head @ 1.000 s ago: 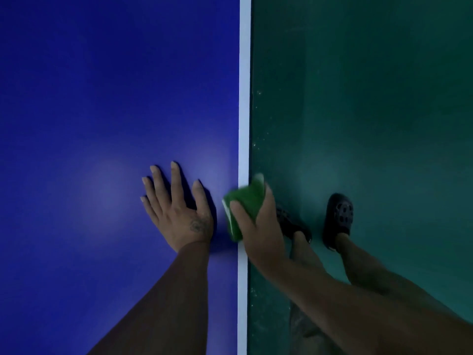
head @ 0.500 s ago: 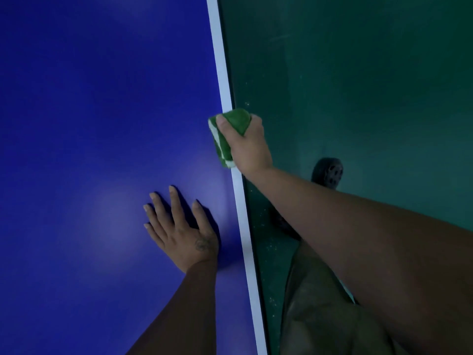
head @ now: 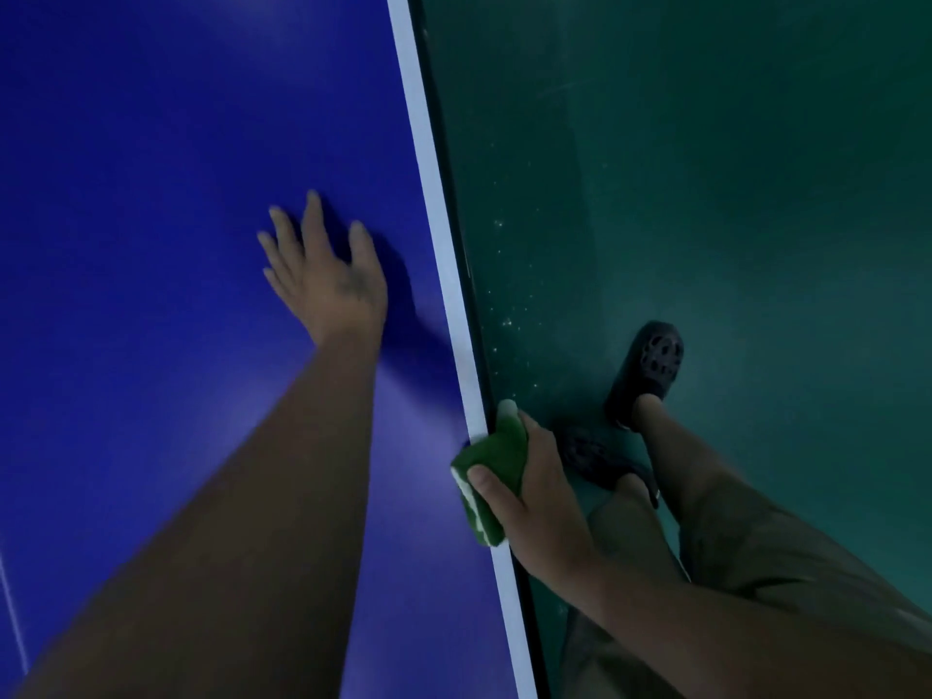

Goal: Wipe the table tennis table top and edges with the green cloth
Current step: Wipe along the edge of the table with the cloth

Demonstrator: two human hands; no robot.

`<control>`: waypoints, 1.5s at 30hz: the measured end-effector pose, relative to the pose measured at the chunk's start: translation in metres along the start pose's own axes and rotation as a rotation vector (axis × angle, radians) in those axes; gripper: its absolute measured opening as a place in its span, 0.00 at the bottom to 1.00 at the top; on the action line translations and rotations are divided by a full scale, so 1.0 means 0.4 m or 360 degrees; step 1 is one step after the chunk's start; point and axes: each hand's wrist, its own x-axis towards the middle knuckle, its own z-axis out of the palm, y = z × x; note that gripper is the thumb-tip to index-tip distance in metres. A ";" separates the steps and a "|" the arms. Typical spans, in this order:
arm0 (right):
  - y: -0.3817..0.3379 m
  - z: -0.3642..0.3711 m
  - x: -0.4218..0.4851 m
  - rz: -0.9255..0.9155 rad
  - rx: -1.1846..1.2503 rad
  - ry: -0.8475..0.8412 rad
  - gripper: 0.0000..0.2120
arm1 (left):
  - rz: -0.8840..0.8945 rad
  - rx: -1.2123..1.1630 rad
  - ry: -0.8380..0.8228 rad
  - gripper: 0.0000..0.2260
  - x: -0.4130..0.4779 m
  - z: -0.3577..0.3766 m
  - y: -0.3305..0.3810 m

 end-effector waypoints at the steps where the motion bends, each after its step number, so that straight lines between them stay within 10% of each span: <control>1: 0.000 -0.002 0.002 -0.0019 -0.0021 -0.0007 0.32 | 0.0010 0.0059 -0.0039 0.28 0.065 0.005 0.029; 8: -0.015 0.008 0.016 0.0123 0.0033 -0.0047 0.47 | -0.0007 0.0228 0.0185 0.30 0.212 0.061 0.093; 24: -0.534 -0.011 0.672 -0.0013 0.0419 0.0329 0.40 | -0.0013 0.0291 0.0284 0.29 0.222 0.073 0.106; 36: -0.287 -0.032 0.303 0.0236 0.0092 -0.0068 0.49 | -0.0008 0.0305 0.0290 0.28 0.223 0.077 0.103; 45: -0.583 -0.040 0.690 0.0121 0.0220 0.0144 0.39 | -0.0009 0.0292 0.0297 0.28 0.223 0.076 0.108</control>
